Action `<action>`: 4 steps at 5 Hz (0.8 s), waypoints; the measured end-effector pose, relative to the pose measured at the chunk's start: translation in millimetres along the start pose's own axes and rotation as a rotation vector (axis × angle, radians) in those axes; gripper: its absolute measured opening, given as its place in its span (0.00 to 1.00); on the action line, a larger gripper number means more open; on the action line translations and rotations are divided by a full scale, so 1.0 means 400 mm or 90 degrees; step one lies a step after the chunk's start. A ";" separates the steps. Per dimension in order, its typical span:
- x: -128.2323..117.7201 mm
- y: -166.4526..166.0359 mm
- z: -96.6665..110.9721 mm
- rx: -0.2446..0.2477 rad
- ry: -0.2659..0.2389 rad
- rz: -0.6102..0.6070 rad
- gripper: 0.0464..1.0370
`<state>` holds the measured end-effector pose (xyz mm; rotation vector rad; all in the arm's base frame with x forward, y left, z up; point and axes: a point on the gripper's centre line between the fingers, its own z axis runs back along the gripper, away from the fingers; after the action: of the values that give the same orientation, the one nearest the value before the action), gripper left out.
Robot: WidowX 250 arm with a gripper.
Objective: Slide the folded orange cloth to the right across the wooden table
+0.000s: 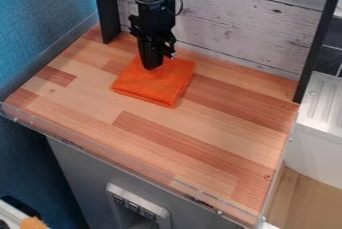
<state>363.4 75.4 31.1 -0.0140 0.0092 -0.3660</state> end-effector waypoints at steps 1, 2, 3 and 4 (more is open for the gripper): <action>-0.001 0.005 0.003 0.002 0.005 0.007 0.02; -0.001 0.007 0.004 0.008 0.008 0.014 0.02; -0.004 0.005 0.001 0.012 0.013 0.017 0.02; -0.005 0.002 -0.004 0.017 0.016 0.015 0.02</action>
<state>361.9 76.9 29.7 0.0176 0.0297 -0.3432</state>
